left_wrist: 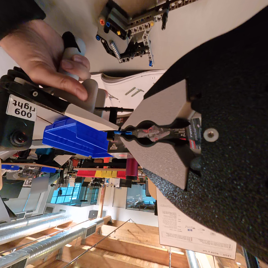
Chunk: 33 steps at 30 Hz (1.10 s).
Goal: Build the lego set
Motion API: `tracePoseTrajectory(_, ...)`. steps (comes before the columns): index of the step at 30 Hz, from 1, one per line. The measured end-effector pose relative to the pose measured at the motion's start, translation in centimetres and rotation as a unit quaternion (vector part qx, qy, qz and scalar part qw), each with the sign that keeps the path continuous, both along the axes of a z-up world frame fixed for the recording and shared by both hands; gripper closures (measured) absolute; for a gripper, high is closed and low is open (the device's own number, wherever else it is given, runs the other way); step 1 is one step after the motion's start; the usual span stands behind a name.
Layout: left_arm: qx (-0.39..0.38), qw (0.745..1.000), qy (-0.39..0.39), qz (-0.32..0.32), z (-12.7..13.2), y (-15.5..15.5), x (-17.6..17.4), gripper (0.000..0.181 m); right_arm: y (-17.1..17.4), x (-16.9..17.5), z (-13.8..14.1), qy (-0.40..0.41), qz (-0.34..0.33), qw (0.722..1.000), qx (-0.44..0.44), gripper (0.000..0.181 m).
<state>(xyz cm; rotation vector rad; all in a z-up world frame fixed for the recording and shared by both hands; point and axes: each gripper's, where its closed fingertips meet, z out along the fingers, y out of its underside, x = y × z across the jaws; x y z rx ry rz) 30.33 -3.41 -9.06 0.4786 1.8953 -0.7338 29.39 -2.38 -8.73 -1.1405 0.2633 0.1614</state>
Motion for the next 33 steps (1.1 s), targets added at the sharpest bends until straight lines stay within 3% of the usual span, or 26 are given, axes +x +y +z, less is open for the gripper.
tracePoseTrajectory(1, -0.001, 1.000, -0.002, -0.002, 0.1, -0.1, -0.1, 0.180, 0.0, 0.1, -0.1, 0.001, -0.002, 1.000, -0.005, 0.176)
tracePoseTrajectory(7, 0.000, 1.000, 0.010, -0.004, -0.4, -0.2, 0.1, 0.180, 0.0, 0.2, -0.5, 0.000, -0.007, 1.000, -0.021, 0.176)
tracePoseTrajectory(15, 0.107, 0.990, -0.096, 0.008, -1.4, 0.2, 0.2, 0.180, 0.6, 0.3, -1.8, -0.037, -0.039, 0.994, -0.096, 0.175)
tracePoseTrajectory(21, -0.023, 0.996, 0.084, -0.009, -1.2, -0.3, 0.0, 0.180, 0.2, 0.2, -1.4, -0.035, -0.031, 0.996, -0.082, 0.175)
tracePoseTrajectory(28, 0.110, 0.989, -0.094, -0.013, -1.9, 0.0, 0.0, 0.180, 0.7, 0.2, -2.5, -0.045, -0.035, 0.990, -0.126, 0.176)
tracePoseTrajectory(33, 0.185, 0.973, -0.139, 0.004, -2.8, 0.5, 0.2, 0.181, 1.2, 0.5, -3.8, -0.093, -0.077, 0.971, -0.205, 0.175)
